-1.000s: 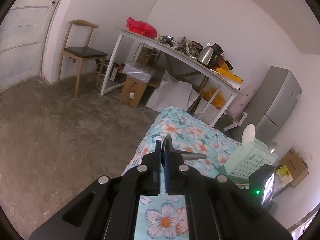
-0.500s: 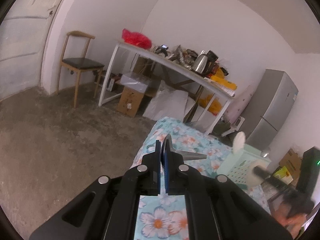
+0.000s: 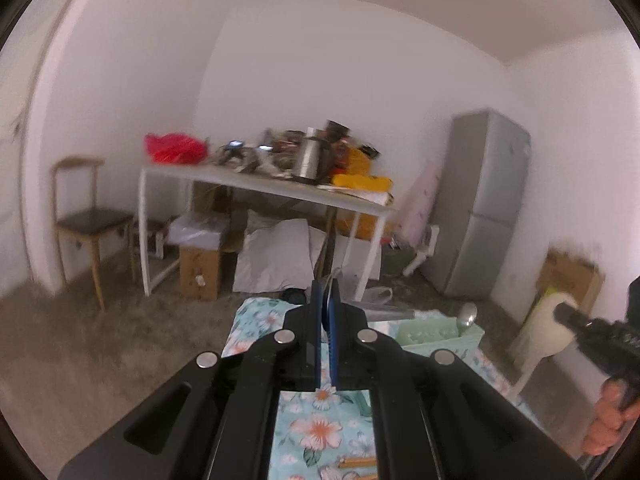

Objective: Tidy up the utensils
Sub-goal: 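Lower the turner into the green holder with the left tool while the right tool carries the ladle over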

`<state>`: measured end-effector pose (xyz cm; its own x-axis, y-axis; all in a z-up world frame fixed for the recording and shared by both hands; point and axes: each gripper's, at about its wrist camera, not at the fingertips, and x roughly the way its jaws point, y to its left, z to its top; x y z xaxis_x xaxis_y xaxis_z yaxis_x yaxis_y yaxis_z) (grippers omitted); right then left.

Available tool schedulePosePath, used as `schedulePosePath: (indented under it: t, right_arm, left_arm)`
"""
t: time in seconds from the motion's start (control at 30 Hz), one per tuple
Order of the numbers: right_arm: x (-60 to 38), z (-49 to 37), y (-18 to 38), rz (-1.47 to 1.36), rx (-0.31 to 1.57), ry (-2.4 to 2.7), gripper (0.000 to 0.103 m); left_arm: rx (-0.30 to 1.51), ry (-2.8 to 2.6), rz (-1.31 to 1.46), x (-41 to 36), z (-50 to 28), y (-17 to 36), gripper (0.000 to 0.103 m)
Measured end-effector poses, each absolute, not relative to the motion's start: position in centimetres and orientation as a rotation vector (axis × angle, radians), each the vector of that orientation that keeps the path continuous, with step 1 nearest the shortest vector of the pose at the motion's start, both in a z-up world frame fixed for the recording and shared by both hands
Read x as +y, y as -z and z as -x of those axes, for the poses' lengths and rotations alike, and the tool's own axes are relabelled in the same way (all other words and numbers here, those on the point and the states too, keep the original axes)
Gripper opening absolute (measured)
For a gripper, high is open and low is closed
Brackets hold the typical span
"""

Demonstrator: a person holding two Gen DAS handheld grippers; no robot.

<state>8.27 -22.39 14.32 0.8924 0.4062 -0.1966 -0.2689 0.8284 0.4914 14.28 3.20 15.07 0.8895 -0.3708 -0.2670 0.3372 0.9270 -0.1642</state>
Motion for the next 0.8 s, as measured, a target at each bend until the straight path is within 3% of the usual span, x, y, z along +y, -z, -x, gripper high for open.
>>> schedulePosePath:
  t: [0.53, 0.8]
  right_arm:
    - [-27.3, -5.8, -12.3, -0.548, 0.281, -0.349, 0.004]
    - [-28.0, -4.9, -12.2, -0.561, 0.268, -0.356, 0.004]
  left_arm:
    - [0.355, 0.281, -0.392, -8.5, -18.3, -15.0, 0.002]
    - [0.516, 0.321, -0.477, -11.9, -21.9, -13.4, 0.002]
